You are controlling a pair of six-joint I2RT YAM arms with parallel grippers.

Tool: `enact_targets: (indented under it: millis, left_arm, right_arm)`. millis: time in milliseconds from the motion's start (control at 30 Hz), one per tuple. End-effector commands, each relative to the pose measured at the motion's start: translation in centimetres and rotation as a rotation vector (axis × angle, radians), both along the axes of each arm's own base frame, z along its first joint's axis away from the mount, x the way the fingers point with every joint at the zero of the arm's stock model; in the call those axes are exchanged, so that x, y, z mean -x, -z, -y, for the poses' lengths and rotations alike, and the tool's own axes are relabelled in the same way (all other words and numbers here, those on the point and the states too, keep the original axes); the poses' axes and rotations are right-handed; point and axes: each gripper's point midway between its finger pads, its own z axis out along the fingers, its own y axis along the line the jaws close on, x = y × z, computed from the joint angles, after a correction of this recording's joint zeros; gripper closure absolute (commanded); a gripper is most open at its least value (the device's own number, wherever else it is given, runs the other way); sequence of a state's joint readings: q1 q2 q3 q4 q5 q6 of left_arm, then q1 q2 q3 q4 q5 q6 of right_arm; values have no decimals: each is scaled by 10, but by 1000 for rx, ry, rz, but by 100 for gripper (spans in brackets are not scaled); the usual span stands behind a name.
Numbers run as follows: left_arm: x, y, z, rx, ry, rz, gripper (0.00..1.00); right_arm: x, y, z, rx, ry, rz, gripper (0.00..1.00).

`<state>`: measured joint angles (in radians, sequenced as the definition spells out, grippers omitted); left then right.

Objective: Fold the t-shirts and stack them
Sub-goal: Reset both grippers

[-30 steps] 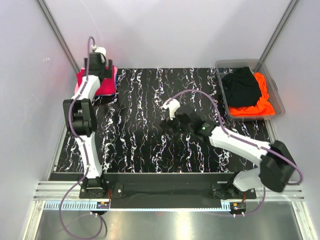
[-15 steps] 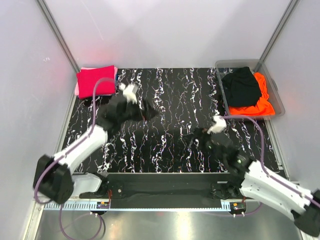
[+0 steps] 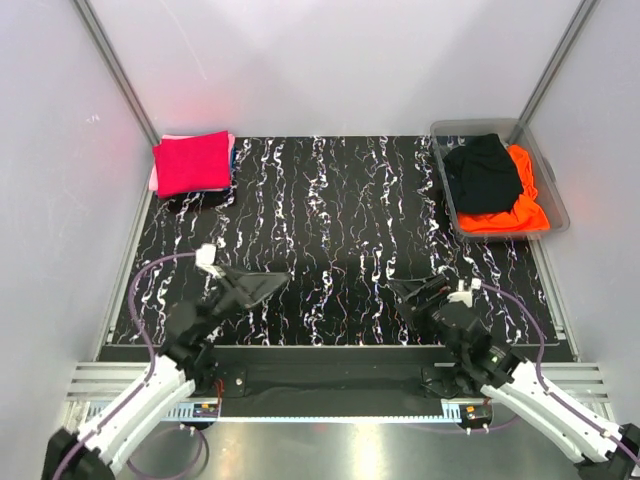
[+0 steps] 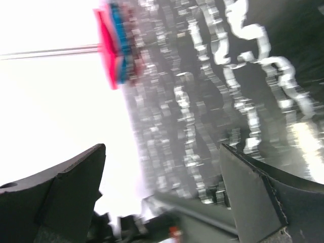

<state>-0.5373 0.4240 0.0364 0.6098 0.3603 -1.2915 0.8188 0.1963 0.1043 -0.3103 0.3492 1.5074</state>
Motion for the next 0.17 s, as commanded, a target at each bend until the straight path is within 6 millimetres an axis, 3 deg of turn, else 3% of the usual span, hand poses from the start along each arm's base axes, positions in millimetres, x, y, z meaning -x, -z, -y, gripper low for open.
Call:
enact_targets:
  millis: [0, 67, 133]
  left_arm:
    - [22, 6, -20, 230, 14, 17, 1]
    - [31, -14, -26, 302, 35, 61, 1]
    - [46, -45, -38, 422, 62, 140, 1]
  right_arm:
    - [8, 31, 1, -68, 11, -82, 0]
    - [10, 19, -4, -76, -38, -19, 0]
    - [13, 1, -13, -65, -111, 61, 0]
